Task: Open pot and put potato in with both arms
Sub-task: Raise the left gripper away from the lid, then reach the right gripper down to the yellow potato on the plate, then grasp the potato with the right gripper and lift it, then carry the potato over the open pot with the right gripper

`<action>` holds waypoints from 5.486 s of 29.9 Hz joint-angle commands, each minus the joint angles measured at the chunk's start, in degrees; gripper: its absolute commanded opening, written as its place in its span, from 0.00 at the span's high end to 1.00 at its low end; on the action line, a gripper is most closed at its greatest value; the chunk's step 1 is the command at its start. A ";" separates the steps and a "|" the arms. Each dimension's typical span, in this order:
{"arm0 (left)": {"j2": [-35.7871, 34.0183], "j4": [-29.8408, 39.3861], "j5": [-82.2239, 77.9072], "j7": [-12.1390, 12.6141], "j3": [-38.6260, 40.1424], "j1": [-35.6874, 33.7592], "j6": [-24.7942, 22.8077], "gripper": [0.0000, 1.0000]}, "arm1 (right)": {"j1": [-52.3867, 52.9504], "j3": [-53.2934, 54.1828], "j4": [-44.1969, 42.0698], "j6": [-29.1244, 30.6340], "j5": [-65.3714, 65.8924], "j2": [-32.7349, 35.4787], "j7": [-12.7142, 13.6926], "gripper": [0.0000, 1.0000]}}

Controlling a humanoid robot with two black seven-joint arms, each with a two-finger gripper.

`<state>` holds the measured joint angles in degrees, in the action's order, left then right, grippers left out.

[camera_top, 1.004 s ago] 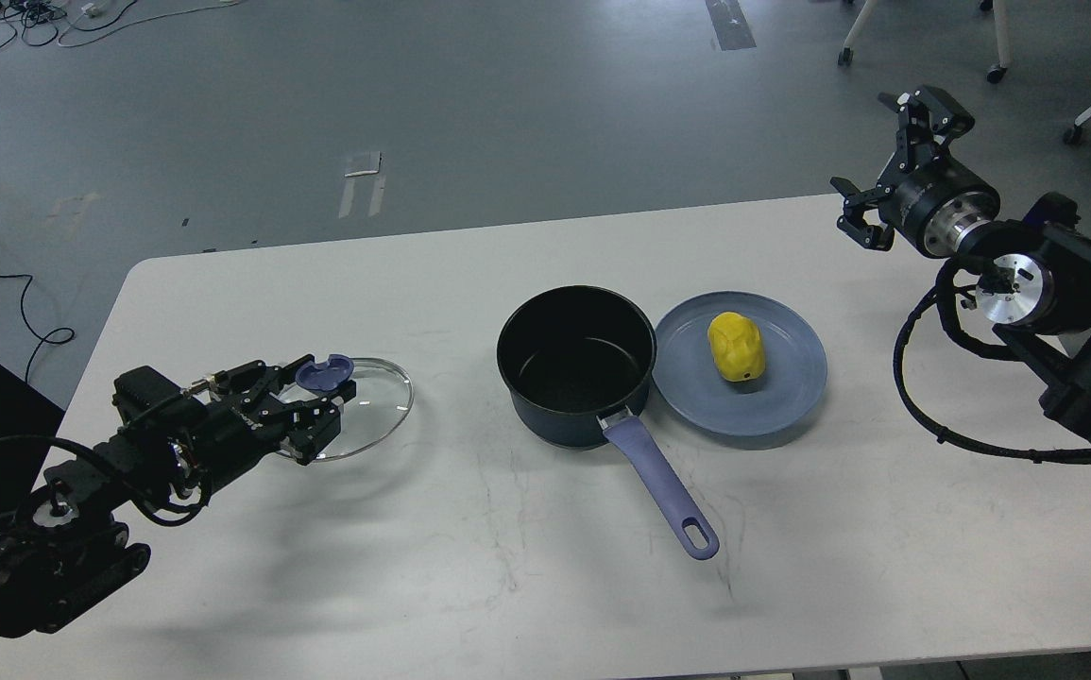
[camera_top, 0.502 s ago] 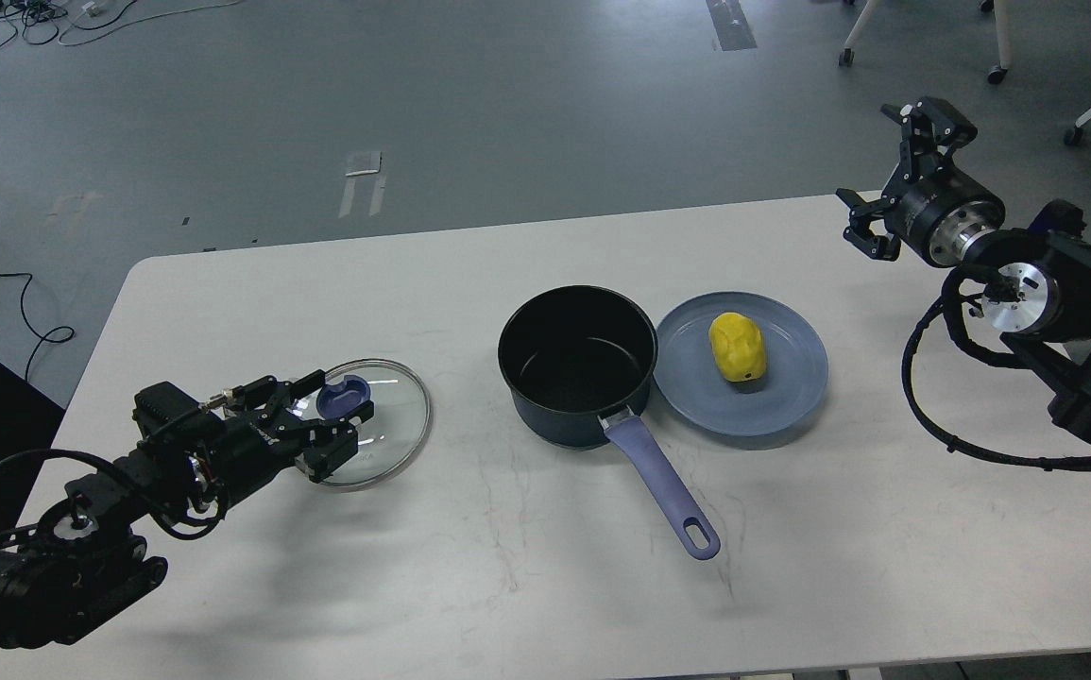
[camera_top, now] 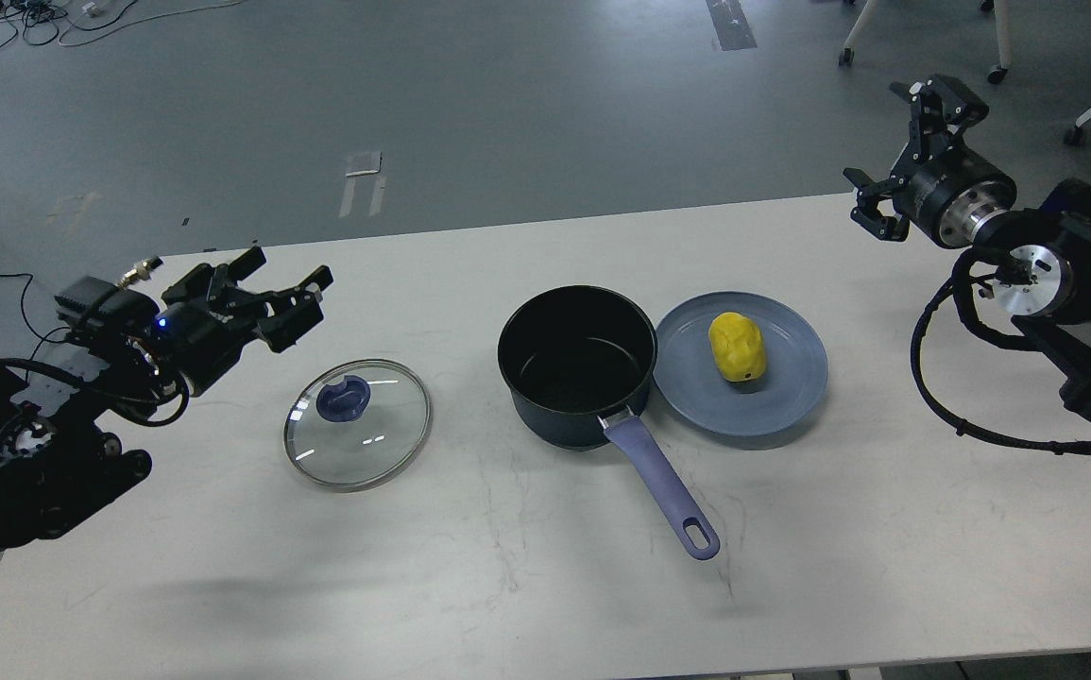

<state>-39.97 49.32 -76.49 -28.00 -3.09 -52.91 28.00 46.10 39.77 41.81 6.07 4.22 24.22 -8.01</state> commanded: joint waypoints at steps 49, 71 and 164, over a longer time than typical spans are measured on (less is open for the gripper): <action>9.73 -0.81 70.96 15.96 32.89 -0.18 -49.71 0.02 | 15.16 -36.95 6.62 -8.97 57.83 5.22 -16.87 0.00; 9.64 -0.37 70.69 15.34 32.80 0.44 -49.88 0.02 | 15.16 -55.68 4.24 -16.97 64.51 0.74 -16.43 0.01; 4.11 0.95 70.34 11.48 33.06 0.61 -51.20 0.02 | 29.57 -67.63 -1.20 -24.97 64.60 -18.68 -14.05 0.76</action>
<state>-35.71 50.28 -6.22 -16.39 29.90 -52.29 -23.02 75.78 -27.74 40.66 -18.94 68.82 6.21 -22.06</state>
